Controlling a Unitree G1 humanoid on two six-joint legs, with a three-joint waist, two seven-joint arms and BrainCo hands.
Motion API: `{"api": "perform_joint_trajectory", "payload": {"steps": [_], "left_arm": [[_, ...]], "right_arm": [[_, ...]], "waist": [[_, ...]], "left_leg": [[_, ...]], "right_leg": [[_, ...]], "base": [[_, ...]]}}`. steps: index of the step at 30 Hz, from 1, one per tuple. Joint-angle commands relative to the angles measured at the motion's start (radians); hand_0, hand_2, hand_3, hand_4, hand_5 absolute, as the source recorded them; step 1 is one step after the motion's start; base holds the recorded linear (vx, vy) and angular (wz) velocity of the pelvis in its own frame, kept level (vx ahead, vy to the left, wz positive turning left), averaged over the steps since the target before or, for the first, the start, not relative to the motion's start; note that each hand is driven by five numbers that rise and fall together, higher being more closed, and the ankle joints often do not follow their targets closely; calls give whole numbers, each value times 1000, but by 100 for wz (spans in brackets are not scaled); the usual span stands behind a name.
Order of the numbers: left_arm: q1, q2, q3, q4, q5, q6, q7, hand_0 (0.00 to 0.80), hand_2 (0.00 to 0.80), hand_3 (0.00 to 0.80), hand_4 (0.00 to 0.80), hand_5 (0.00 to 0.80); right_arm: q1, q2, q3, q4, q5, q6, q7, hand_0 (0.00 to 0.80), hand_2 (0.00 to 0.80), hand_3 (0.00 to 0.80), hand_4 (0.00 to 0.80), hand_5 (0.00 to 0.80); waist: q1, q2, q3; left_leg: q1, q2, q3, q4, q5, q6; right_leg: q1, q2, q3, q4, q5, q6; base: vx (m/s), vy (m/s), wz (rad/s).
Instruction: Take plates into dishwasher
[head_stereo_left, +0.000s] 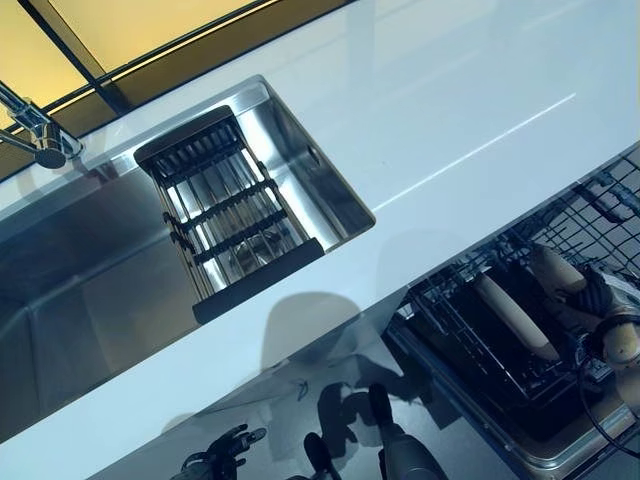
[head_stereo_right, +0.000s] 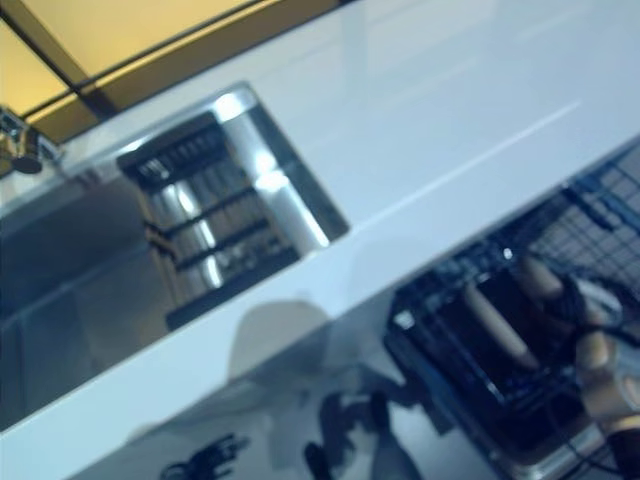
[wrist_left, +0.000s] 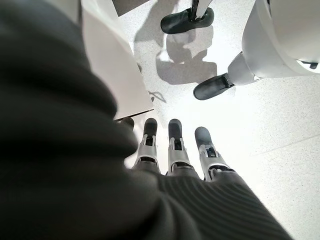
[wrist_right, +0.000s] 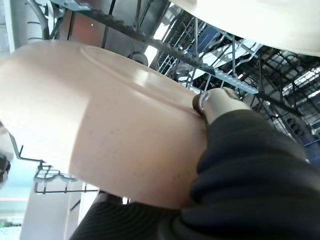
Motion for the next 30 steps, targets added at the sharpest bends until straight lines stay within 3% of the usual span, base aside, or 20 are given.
{"api": "perform_joint_trajectory", "payload": {"steps": [1,10,18,30], "left_arm": [[-10,13,-26,38,-31,-15,-5,0,0,0,0,0],[-17,17,-36,35,-33,-8,-9,0,0,0,0,0],[-20,23,-36,18,-21,7,-4,0,0,0,0,0],[-30,39,-42,16,-18,15,-6,0,0,0,0,0]], "right_arm": [[-57,-22,-1,92,-66,50,-96,800,800,800,800,800],[-92,-31,50,149,-64,59,-98,800,800,800,800,800],[-72,-26,48,167,-99,56,-74,800,800,800,800,800],[-114,-34,112,260,-81,90,-34,800,800,800,800,800]], "waist": [[-6,-33,-40],[9,-24,-47],[16,-43,-59],[32,-45,-64]], "left_leg": [[2,-6,-46,-1,-42,30],[-1,-10,-66,-1,-38,29],[-2,-5,-70,-1,-40,30],[-3,-2,-83,-1,-35,28]], "right_leg": [[66,-36,-16,4,-99,76],[72,-42,-30,4,-103,74],[72,-40,-32,4,-102,78],[78,-41,-41,4,-102,76]], "base": [[-6,-10,3],[-3,-2,6],[0,1,1],[0,-3,1]]}}
